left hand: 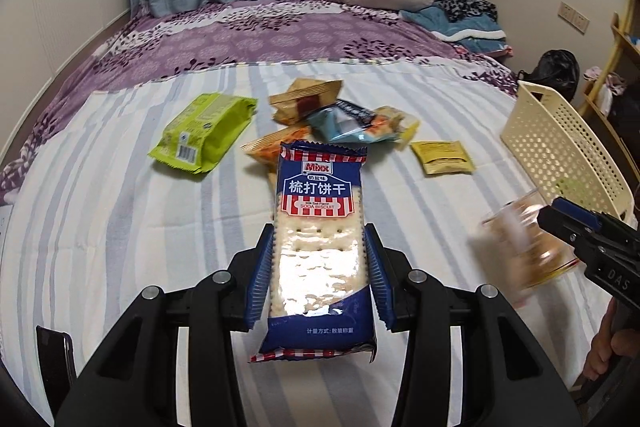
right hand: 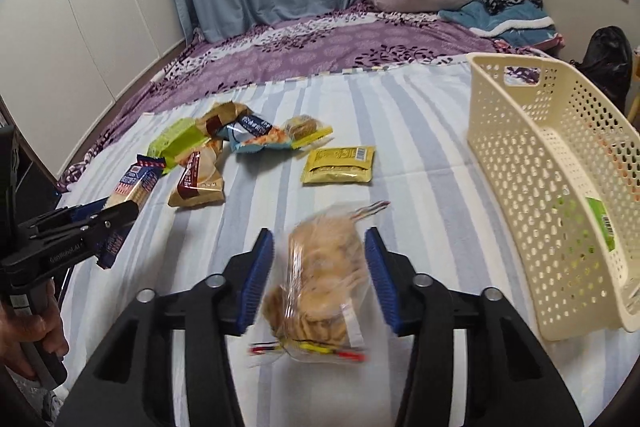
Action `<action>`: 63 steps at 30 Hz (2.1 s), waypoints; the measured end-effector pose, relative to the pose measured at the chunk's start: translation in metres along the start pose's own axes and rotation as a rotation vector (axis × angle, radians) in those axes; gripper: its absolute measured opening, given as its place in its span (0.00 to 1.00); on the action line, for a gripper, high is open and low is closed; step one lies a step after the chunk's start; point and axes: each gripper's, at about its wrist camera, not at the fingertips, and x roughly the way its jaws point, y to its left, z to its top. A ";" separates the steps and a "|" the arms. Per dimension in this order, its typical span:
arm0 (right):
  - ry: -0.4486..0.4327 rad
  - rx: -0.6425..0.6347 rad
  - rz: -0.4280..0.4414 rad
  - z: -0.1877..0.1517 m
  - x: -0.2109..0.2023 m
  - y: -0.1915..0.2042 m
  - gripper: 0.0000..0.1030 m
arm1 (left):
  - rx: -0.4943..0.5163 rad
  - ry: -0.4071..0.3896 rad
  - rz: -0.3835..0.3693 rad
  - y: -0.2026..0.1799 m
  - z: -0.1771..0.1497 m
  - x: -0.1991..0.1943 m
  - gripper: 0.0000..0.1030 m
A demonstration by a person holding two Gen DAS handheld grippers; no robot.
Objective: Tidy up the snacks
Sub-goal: 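Drop cookie bag into basket from right tool while left tool carries cracker pack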
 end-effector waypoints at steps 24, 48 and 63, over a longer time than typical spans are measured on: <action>0.137 0.002 -0.089 -0.031 0.062 -0.007 0.55 | 0.072 -0.043 -0.051 -0.043 0.000 -0.035 0.43; -0.228 0.163 -0.157 0.035 -0.078 -0.094 0.53 | 0.167 -0.078 -0.102 -0.092 0.013 -0.050 0.43; -0.232 0.307 -0.290 0.036 -0.075 -0.198 0.55 | 0.240 -0.062 -0.136 -0.137 0.021 -0.045 0.43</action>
